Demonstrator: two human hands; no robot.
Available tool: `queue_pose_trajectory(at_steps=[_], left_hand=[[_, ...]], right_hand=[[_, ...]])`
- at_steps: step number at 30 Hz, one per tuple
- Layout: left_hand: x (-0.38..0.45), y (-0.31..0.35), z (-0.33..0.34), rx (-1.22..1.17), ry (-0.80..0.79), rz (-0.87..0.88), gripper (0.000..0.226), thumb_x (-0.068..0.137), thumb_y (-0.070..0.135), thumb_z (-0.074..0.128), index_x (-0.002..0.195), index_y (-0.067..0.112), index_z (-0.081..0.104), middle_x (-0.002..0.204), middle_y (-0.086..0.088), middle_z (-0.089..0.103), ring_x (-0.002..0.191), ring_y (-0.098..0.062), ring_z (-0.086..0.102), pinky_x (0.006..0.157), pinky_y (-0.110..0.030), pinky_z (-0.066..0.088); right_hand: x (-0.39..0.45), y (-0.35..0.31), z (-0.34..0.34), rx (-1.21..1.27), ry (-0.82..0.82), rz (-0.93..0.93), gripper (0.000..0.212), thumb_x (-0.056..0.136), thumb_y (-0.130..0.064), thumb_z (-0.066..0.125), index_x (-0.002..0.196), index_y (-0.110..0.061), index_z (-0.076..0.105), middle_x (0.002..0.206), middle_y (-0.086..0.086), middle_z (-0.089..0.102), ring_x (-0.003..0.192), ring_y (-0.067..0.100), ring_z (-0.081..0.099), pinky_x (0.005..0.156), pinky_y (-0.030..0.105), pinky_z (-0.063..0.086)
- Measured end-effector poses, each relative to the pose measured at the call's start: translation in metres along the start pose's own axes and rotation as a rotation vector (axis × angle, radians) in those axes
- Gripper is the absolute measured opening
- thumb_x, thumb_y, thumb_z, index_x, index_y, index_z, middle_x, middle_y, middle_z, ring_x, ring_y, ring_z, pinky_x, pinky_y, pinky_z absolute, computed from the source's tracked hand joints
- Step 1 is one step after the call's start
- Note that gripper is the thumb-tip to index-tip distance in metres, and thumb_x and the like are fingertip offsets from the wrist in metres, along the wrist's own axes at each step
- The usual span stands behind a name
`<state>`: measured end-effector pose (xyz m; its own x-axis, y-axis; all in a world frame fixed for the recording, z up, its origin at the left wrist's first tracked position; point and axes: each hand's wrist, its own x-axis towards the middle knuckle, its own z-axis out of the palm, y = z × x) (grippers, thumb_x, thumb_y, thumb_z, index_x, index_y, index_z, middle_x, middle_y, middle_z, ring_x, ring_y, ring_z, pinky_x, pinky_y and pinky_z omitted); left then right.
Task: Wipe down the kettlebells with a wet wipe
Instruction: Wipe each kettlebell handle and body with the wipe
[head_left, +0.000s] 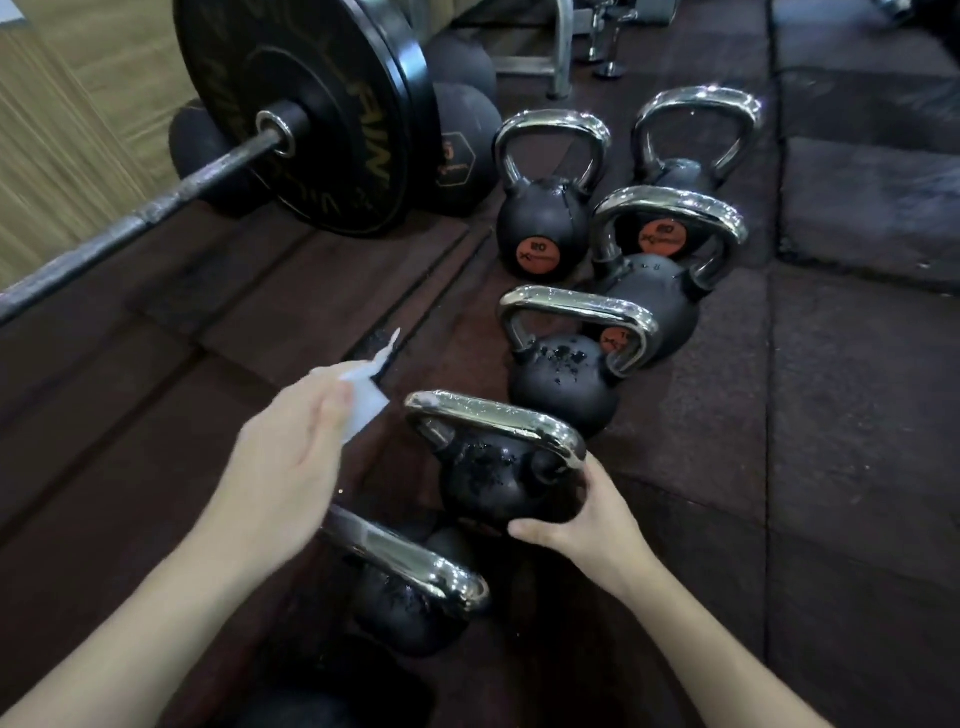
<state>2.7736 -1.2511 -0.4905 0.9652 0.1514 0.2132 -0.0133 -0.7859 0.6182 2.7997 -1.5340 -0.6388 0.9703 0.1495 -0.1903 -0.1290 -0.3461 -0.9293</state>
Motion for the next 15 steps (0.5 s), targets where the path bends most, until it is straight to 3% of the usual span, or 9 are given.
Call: queue_pose_trajectory(at_steps=[2,4,6,7,9,11,13,14,15], left_hand=[[0.005,0.024,0.020,0.044,-0.114,0.197,0.041,0.114,0.040,0.030,0.140,0.039,0.061,0.144,0.026,0.059,0.139,0.006,0.046,0.119,-0.014,0.026],[0.008,0.029,0.048,0.180,-0.248,0.285,0.052,0.111,0.043,0.024,0.148,0.024,0.056,0.155,0.005,0.053,0.149,-0.014,0.039,0.127,-0.023,0.014],[0.013,0.039,0.065,0.272,-0.327,0.283,0.065,0.107,0.050,0.019,0.149,0.016,0.055,0.151,0.001,0.055,0.150,-0.017,0.035,0.128,-0.026,0.011],[0.016,0.047,0.068,0.296,-0.338,0.291,0.064,0.107,0.051,0.020,0.144,0.017,0.059,0.142,0.003,0.060,0.144,-0.019,0.043,0.126,-0.032,0.018],[0.020,0.064,0.081,0.436,-0.348,0.401,0.043,0.107,0.039,0.028,0.124,0.013,0.059,0.114,-0.004,0.066,0.110,-0.031,0.058,0.099,-0.046,0.039],[0.021,0.082,0.094,0.620,-0.359,0.500,0.039,0.107,0.031,0.014,0.119,0.014,0.047,0.105,-0.008,0.057,0.089,-0.031,0.046,0.076,-0.046,0.028],[0.020,0.090,0.105,0.646,-0.337,0.532,0.076,0.101,0.034,-0.021,0.117,0.017,0.051,0.104,-0.006,0.052,0.088,-0.028,0.040,0.075,-0.044,0.018],[0.019,0.090,0.108,0.623,-0.306,0.561,0.082,0.101,0.037,-0.024,0.114,0.018,0.055,0.101,-0.005,0.052,0.088,-0.029,0.043,0.075,-0.044,0.019],[0.020,0.093,0.106,0.644,-0.356,0.576,0.074,0.106,0.037,-0.014,0.111,0.019,0.058,0.097,-0.005,0.052,0.087,-0.030,0.047,0.073,-0.044,0.022]], right_hand=[[0.010,0.001,0.009,-0.018,-0.011,0.031,0.081,0.051,-0.040,0.105,0.119,-0.050,0.062,0.122,-0.023,0.071,0.116,-0.012,0.062,0.111,0.028,0.050],[0.014,0.006,0.016,-0.033,0.016,0.040,0.072,0.050,-0.039,0.106,0.105,-0.053,0.062,0.112,-0.024,0.075,0.109,-0.013,0.065,0.106,0.028,0.053],[0.015,0.011,0.019,-0.002,0.019,0.039,0.071,0.050,-0.038,0.106,0.104,-0.058,0.064,0.112,-0.028,0.075,0.109,-0.010,0.068,0.101,0.023,0.054],[0.015,0.012,0.019,0.017,0.010,0.040,0.071,0.051,-0.036,0.106,0.104,-0.060,0.064,0.112,-0.033,0.074,0.109,-0.010,0.068,0.097,0.019,0.054],[0.015,0.010,0.017,0.047,-0.016,0.057,0.072,0.054,-0.034,0.105,0.108,-0.057,0.063,0.111,-0.040,0.070,0.107,-0.015,0.066,0.089,0.010,0.050],[0.013,0.007,0.015,0.049,-0.045,0.068,0.071,0.058,-0.041,0.101,0.118,-0.049,0.063,0.112,-0.036,0.071,0.106,-0.016,0.065,0.084,0.010,0.051],[0.012,0.007,0.014,0.045,-0.060,0.069,0.062,0.062,-0.051,0.092,0.117,-0.040,0.063,0.103,-0.024,0.075,0.099,-0.017,0.065,0.074,0.009,0.051],[0.012,0.008,0.014,0.040,-0.059,0.074,0.056,0.064,-0.048,0.091,0.111,-0.040,0.062,0.095,-0.021,0.074,0.094,-0.020,0.065,0.069,0.007,0.050],[0.012,0.008,0.015,0.044,-0.055,0.089,0.053,0.066,-0.043,0.094,0.107,-0.041,0.061,0.092,-0.022,0.074,0.092,-0.020,0.065,0.067,0.007,0.050]])
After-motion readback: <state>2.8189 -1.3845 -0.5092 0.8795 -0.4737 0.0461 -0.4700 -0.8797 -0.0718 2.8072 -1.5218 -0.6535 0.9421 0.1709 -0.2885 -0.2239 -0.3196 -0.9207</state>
